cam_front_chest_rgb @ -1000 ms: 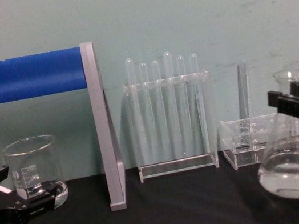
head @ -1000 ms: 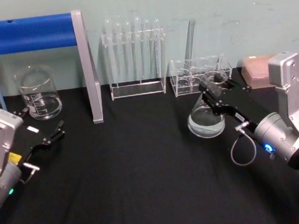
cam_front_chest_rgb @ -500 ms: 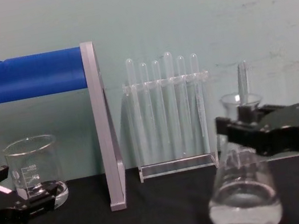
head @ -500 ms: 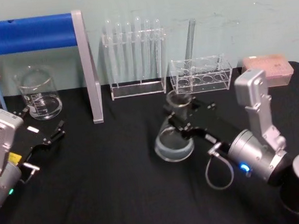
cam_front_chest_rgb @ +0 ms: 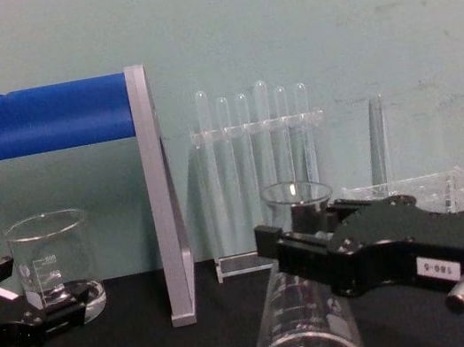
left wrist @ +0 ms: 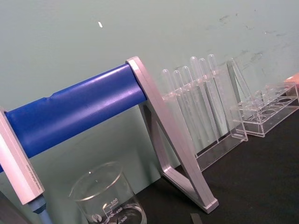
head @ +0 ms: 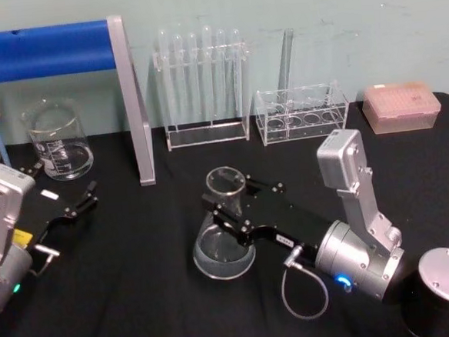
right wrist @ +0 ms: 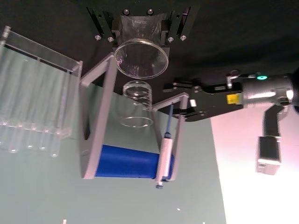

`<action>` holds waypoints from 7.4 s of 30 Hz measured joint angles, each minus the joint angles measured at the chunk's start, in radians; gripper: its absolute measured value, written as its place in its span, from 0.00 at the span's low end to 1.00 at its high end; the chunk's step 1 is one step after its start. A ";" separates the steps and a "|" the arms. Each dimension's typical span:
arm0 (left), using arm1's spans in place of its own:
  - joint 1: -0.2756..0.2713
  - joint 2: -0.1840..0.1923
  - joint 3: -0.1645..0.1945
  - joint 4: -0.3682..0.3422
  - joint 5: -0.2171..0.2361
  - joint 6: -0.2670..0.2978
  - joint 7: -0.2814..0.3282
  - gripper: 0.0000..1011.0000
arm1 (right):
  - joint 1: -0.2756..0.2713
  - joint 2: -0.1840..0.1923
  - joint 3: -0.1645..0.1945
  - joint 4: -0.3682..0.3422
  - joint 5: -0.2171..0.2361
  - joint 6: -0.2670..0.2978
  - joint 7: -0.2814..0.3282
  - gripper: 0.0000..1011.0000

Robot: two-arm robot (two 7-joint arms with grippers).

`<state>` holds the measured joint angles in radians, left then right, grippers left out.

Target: Grasp the erlenmeyer flask with one hand, shake it three times, then place it back.

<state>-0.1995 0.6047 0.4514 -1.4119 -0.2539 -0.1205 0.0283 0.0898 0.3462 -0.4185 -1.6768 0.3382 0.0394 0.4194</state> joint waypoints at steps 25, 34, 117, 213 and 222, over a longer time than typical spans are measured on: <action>0.000 0.000 0.000 0.000 0.000 0.000 0.000 0.99 | 0.033 0.003 0.057 0.057 -0.015 -0.029 -0.081 0.44; 0.000 0.000 0.000 0.000 0.000 0.000 0.000 0.99 | 0.058 -0.011 0.119 0.106 -0.022 -0.031 -0.121 0.44; 0.000 0.000 0.000 0.000 0.000 0.000 0.000 0.99 | 0.033 -0.024 0.066 0.108 -0.052 -0.015 -0.069 0.44; 0.000 0.000 0.000 0.000 0.000 0.000 0.000 0.99 | -0.079 0.072 0.111 0.053 0.020 -0.002 -0.015 0.99; 0.000 0.000 0.000 0.000 0.000 0.000 0.000 0.99 | -0.145 0.129 0.154 0.005 0.054 -0.038 -0.011 0.99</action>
<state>-0.1995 0.6047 0.4514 -1.4119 -0.2539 -0.1205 0.0283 -0.0550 0.4747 -0.2647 -1.6720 0.3925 0.0011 0.4082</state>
